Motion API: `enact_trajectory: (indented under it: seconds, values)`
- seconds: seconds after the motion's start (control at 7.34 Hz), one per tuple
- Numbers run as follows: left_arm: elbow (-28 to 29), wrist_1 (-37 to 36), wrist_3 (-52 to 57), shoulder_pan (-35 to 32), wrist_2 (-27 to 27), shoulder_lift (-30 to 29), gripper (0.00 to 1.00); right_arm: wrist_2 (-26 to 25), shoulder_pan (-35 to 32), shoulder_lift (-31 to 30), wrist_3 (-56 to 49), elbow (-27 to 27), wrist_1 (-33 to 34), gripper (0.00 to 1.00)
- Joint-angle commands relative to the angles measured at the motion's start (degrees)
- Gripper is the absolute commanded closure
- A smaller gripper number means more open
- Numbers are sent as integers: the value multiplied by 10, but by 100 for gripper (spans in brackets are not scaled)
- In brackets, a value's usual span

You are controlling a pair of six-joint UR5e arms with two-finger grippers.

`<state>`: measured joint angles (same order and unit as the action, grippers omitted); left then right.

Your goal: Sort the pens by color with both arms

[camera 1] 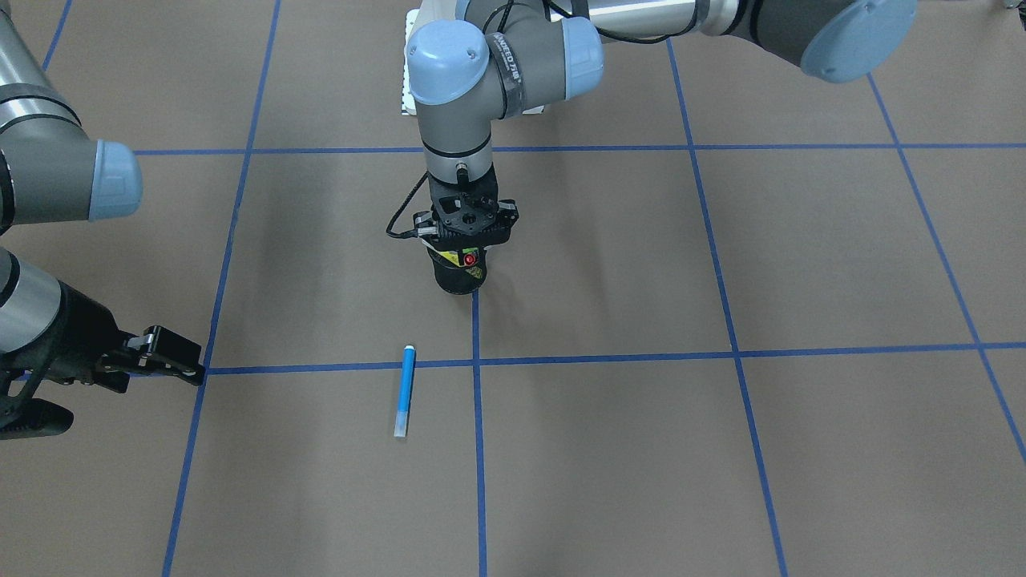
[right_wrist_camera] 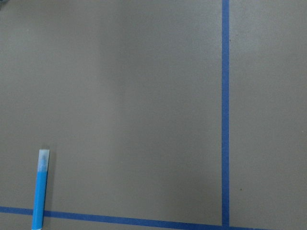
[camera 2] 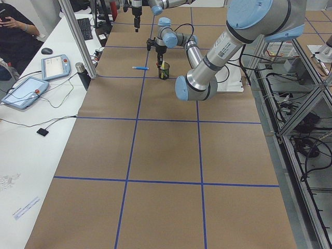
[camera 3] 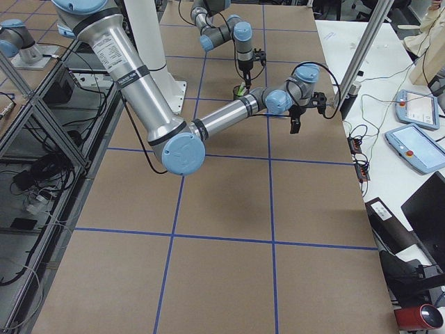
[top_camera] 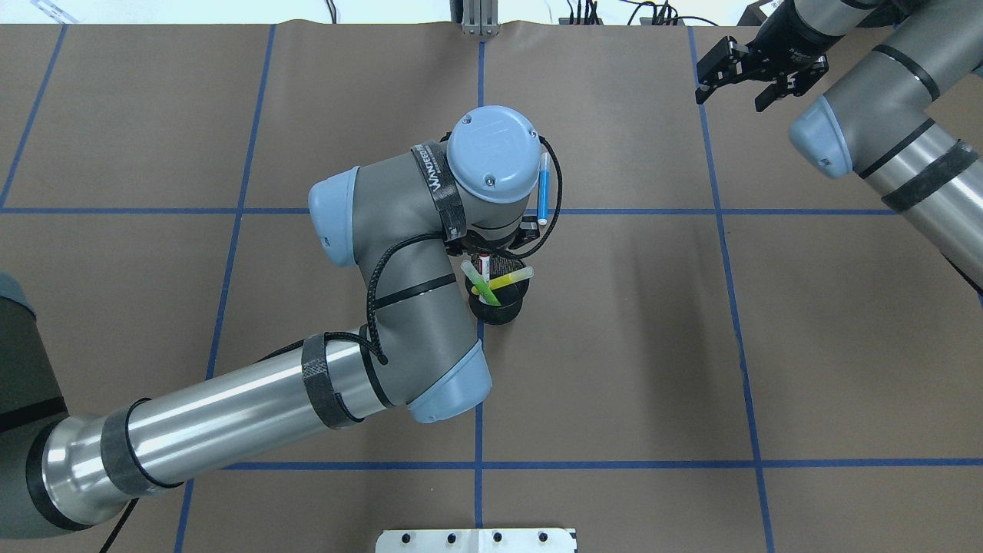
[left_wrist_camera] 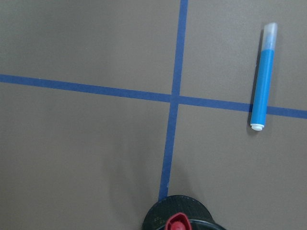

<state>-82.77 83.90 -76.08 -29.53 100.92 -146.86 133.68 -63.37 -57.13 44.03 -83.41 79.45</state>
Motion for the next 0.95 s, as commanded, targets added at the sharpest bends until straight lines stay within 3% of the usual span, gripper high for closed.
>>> enact_trajectory:
  seconds: [0.0,0.27,0.82]
  values:
    - [5,6,0,0,-3,-2,69,0,0,0,0,1,0,1]
    - [6,7,1,0,-3,-2,76,0,0,0,0,1,0,1]
    - [-10,1,1,0,0,-10,80,0,0,0,0,1,0,1]
